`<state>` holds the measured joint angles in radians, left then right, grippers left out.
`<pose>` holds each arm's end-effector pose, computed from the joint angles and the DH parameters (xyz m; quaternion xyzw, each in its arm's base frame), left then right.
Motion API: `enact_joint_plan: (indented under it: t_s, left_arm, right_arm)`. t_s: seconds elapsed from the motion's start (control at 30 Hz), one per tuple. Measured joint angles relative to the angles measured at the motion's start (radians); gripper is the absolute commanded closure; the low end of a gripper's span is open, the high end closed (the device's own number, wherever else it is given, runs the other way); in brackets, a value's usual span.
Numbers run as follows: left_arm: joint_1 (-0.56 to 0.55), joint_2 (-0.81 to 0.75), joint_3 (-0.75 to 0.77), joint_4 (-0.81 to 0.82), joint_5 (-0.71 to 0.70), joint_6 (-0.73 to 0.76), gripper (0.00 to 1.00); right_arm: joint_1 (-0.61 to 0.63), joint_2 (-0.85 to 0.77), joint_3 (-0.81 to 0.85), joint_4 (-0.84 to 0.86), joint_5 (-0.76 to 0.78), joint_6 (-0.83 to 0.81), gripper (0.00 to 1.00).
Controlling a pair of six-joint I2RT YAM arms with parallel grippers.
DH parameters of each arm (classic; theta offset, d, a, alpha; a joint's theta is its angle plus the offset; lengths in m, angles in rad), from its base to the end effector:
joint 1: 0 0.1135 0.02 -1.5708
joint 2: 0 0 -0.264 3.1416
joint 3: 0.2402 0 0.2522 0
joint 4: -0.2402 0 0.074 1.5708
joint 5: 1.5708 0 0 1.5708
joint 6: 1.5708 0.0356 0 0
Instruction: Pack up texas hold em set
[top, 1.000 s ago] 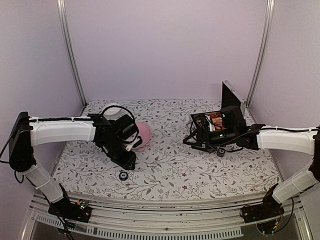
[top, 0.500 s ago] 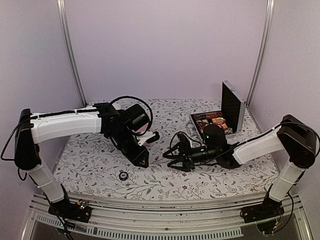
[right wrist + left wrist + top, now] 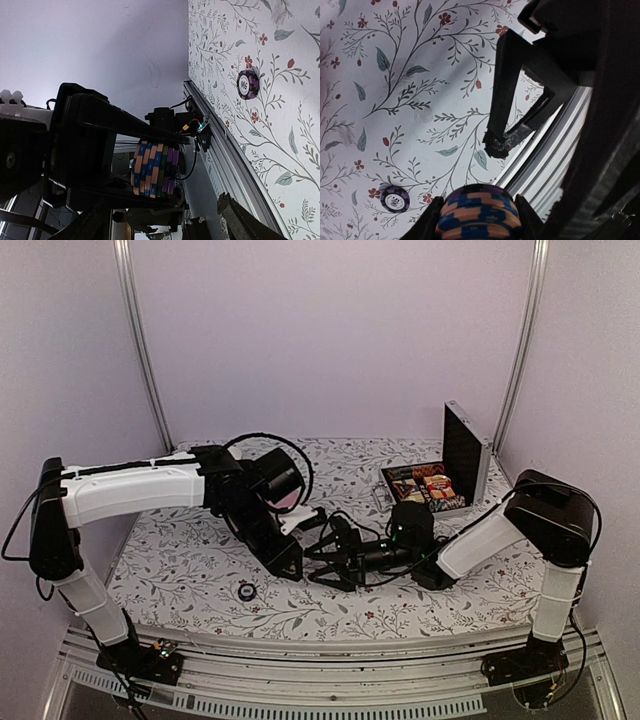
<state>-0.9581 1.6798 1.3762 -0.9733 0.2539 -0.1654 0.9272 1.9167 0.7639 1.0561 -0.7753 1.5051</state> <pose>0.1835 -0.2766 0.2561 0.3959 0.8980 -0.1834 0.0562 0.1977 0.3051 0.1527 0.0482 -0.7295 -0.6807 0.0464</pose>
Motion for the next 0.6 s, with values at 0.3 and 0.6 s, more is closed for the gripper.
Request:
enact_joint_plan:
  t_s: [0.3,0.6]
  left_arm:
    - [-0.011,0.000,0.015,-0.003,0.008,0.005,0.85]
    - [-0.023,0.010,0.034,-0.010,0.022,0.013,0.86]
  right_arm:
    - [0.007,0.045,0.046,0.031,-0.021,0.033,0.29]
    - [0.011,0.076,0.081,0.042,-0.044,0.044,0.33]
